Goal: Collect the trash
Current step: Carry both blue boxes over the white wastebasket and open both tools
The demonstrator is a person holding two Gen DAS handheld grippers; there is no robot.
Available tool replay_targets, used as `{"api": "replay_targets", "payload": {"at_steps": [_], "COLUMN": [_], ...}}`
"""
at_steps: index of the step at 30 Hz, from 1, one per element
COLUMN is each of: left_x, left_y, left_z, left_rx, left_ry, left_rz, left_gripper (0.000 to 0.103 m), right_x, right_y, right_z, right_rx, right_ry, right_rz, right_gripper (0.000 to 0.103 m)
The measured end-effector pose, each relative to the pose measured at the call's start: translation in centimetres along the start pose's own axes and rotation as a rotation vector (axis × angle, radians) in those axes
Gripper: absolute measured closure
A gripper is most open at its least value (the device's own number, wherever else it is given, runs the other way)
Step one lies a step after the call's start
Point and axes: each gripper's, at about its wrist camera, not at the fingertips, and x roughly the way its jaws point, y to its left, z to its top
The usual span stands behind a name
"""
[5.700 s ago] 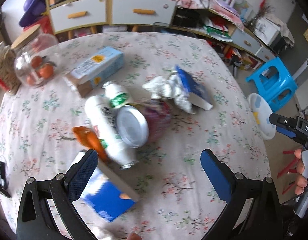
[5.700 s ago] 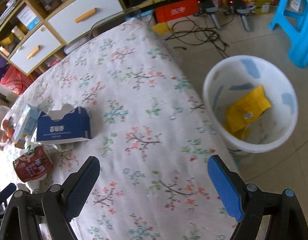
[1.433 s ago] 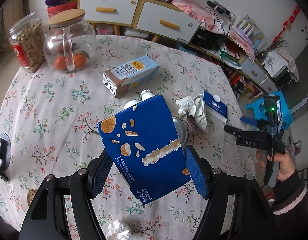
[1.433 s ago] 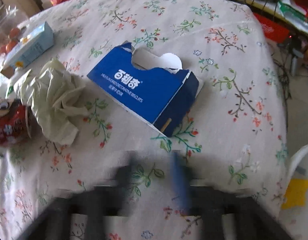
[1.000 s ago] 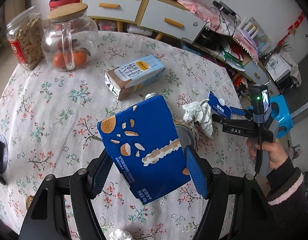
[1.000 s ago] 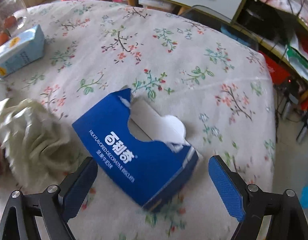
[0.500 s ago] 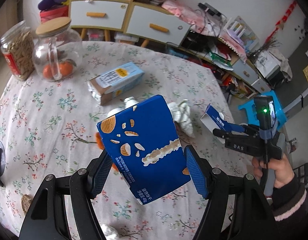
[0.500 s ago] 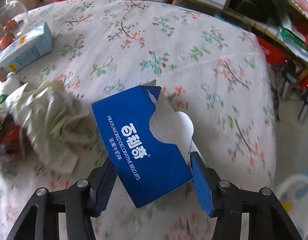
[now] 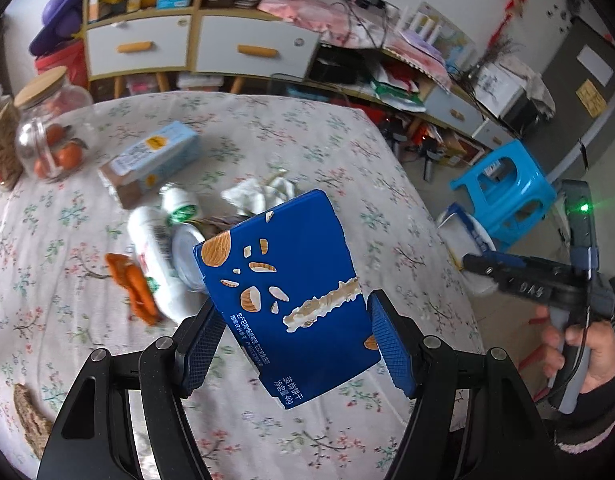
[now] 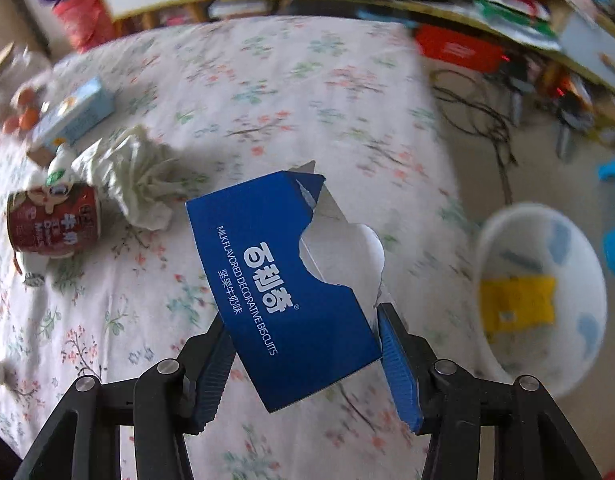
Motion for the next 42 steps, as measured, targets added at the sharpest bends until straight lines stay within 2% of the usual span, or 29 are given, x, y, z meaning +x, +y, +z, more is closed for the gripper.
{"api": "replay_targets", "payload": {"at_steps": [4, 10, 15, 19, 21, 22, 27, 31, 42], "left_x": [1.2, 3.1, 4.7, 6.1, 7.2, 7.6, 10.0, 12.1, 17.0], "left_y": [-1.5, -4.7, -9.1, -12.3, -14.0, -14.5, -18.4, -21.1, -25.8], "left_z": [-0.5, -0.8, -0.4, 0.0, 0.4, 0.6, 1.4, 2.0, 3.7], "left_rx": [0.019, 0.054, 0.137, 0.185, 0.205, 0.213, 0.26, 0.284, 0.258], "left_ry": [0.012, 0.04, 0.043, 0.053, 0.062, 0.066, 0.087, 0.101, 0.128], "left_rz": [0.002, -0.012, -0.028, -0.041, -0.052, -0.056, -0.09, -0.121, -0.171], "left_gripper": [0.029, 0.029, 0.029, 0.029, 0.029, 0.029, 0.029, 0.029, 0.028], "right_x": [-1.5, -2.7, -3.0, -2.4, -2.0, -1.8, -2.3, -2.9, -4.5], "right_y": [-4.2, -12.5, -17.2, -19.5, -20.5, -20.6, -21.9, -23.7, -28.5], "right_z": [-1.0, -2.2, -3.6, -4.3, -4.5, -4.6, -5.4, -6.9, -10.4], "right_rx": [0.104, 0.32, 0.419, 0.478, 0.506, 0.508, 0.493, 0.531, 0.656], "right_ry": [-0.042, -0.076, -0.084, -0.098, -0.089, -0.084, -0.079, -0.062, -0.058], "right_rz": [-0.03, -0.039, -0.056, -0.013, 0.008, 0.01, -0.021, -0.053, -0.095], "right_gripper": [0.044, 0.044, 0.044, 0.041, 0.03, 0.028, 0.027, 0.027, 0.027]}}
